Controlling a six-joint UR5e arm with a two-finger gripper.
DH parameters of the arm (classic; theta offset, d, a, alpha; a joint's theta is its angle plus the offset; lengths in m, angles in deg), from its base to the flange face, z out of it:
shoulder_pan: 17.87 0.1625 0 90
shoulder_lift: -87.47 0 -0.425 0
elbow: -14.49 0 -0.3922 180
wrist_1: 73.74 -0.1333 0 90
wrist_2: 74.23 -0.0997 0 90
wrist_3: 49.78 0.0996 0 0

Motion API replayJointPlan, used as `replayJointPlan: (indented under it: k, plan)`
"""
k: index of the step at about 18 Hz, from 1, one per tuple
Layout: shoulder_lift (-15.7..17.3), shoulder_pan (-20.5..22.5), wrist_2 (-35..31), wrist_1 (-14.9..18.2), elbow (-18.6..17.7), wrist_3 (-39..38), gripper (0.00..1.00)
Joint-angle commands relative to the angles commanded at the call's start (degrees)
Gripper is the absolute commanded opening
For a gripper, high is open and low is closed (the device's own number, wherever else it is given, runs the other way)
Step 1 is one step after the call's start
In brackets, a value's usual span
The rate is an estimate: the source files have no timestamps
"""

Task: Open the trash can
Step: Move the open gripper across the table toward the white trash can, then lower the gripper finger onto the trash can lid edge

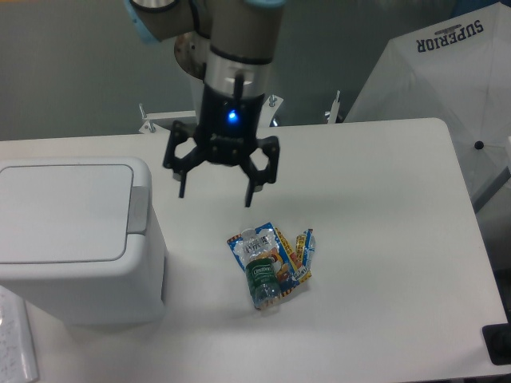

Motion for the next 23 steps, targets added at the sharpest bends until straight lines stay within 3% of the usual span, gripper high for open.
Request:
replayJointPlan:
  k: [4,23]
  plan:
    - [-0.4,-0.7,0.1,-4.8,-0.6,-5.1,1.0]
    - [-1.1,-2.9,-0.2,-4.9,-1.8,-6.8,1.0]
